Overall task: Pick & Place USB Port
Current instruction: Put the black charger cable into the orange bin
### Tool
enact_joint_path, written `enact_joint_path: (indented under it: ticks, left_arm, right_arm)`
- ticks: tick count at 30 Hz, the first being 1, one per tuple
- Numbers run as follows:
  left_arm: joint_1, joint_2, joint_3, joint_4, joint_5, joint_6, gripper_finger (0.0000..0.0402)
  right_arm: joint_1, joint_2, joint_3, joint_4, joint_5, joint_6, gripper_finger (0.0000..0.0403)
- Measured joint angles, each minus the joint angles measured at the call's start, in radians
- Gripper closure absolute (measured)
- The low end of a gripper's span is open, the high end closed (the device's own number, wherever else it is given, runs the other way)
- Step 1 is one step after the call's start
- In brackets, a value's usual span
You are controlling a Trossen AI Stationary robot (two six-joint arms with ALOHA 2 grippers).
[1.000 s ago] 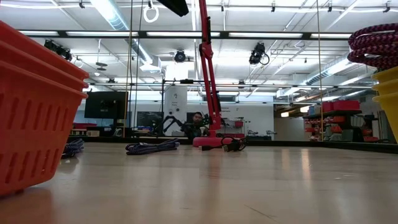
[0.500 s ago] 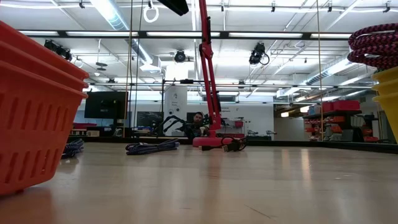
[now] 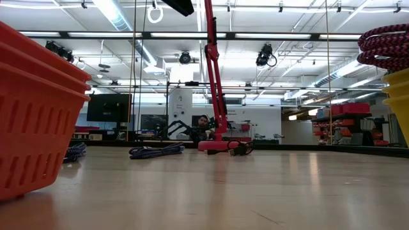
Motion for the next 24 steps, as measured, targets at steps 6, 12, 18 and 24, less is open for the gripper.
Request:
enact_joint_path:
  ticks: [6,12,18,24]
  left_arm:
    - [-0.001,0.0,0.0,0.0,0.0,-0.004,0.025]
    - [-0.001,0.0,0.0,-0.002,0.0,-0.004,0.025]
    - [-0.001,0.0,0.0,-0.002,0.0,-0.004,0.025]
    - [-0.001,0.0,0.0,-0.002,0.0,-0.004,0.025]
  right_arm:
    - [-0.027,0.044,0.002,-0.012,-0.005,-0.022,0.0285]
    - [-0.03,0.074,0.006,-0.021,-0.019,0.021,0.0318]
    - [-0.031,0.072,0.006,-0.011,-0.016,-0.015,0.0388]
    - [-0.039,0.021,0.039,-0.126,0.004,-0.057,0.0399]
